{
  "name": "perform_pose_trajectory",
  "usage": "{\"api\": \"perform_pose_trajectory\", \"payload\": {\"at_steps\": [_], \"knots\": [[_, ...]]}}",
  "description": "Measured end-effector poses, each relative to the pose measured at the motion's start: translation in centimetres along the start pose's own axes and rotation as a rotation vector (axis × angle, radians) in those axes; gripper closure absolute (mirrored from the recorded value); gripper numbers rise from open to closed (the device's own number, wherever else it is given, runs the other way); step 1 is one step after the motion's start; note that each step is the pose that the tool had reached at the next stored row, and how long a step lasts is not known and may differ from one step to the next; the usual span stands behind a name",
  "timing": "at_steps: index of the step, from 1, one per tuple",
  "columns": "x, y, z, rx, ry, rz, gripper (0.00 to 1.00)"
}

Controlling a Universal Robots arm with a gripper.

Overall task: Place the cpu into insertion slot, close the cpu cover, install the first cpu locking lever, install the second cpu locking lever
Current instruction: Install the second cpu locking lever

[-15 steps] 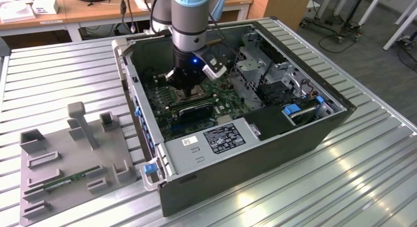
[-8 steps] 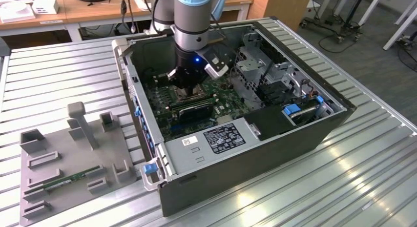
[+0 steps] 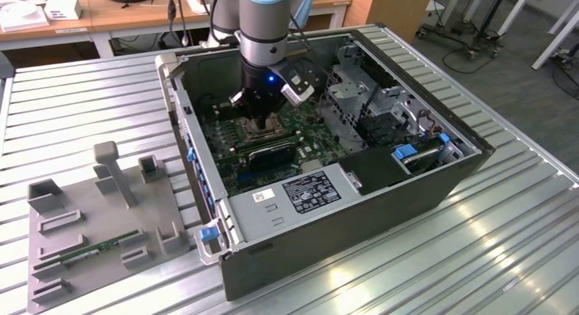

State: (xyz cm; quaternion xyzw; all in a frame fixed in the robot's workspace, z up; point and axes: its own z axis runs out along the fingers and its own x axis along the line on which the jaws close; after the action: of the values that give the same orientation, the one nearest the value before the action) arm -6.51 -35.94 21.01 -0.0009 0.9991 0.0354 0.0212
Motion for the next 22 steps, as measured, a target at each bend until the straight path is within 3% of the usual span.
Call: {"api": "perform_pose_trajectory", "payload": {"at_steps": [9,19,22], "knots": [[-0.18,0.64,-0.3,0.0001,0.0002,0.0,0.89],[-0.3,0.96,-2.87,-0.0002,0.0,0.0,0.89],[-0.3,0.97,-3.01,-0.0002,0.0,0.0,0.89]]}}
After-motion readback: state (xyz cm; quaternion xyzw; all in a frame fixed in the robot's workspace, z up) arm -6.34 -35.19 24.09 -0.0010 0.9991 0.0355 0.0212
